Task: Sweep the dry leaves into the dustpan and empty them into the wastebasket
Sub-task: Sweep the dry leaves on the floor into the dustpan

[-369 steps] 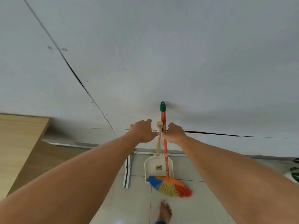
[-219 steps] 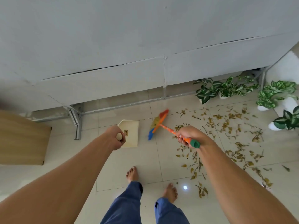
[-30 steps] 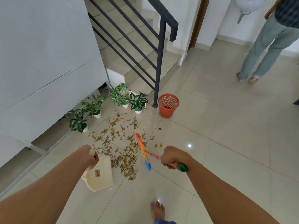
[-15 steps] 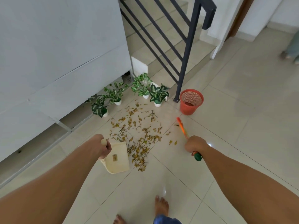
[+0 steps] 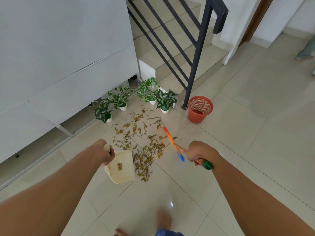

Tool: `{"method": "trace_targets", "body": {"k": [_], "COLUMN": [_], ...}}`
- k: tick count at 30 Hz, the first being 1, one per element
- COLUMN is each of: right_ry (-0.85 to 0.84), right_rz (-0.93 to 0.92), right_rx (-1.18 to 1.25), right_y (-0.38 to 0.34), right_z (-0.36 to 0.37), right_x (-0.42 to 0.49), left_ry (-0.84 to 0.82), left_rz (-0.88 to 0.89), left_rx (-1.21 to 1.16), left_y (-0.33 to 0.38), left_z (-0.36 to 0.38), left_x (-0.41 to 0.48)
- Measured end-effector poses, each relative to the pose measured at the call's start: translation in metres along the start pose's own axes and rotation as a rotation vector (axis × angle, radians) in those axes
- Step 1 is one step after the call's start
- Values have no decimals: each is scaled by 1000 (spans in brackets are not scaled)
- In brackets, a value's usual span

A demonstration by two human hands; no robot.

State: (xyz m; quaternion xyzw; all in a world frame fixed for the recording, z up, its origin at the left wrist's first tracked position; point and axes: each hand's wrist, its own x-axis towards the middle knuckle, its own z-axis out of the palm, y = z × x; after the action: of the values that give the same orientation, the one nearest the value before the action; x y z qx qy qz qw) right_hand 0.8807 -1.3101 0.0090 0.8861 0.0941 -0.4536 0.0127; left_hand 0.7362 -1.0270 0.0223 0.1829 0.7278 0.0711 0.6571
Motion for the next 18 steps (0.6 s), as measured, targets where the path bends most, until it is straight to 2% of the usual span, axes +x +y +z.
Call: {"method": "trace_targets", "body": {"k": [5, 12, 16, 18], "right_ry": [64, -40, -106, -84], "right_rz": [26, -14, -51, -37], "right_rx": [-47, -128, -32, 26], "right_y": [-2, -13, -19, -21], "right_z": [6, 27, 15, 4], "right_x": [11, 18, 3, -3], "left_ry": [-5, 3, 22, 24], "left_rz": [2, 18, 13, 13], "left_rx": [-14, -27, -46, -50], "left_y": [-3, -3, 2, 5], "left_z": [-7, -15, -23, -26], "left_x": [-5, -6, 1, 2]}}
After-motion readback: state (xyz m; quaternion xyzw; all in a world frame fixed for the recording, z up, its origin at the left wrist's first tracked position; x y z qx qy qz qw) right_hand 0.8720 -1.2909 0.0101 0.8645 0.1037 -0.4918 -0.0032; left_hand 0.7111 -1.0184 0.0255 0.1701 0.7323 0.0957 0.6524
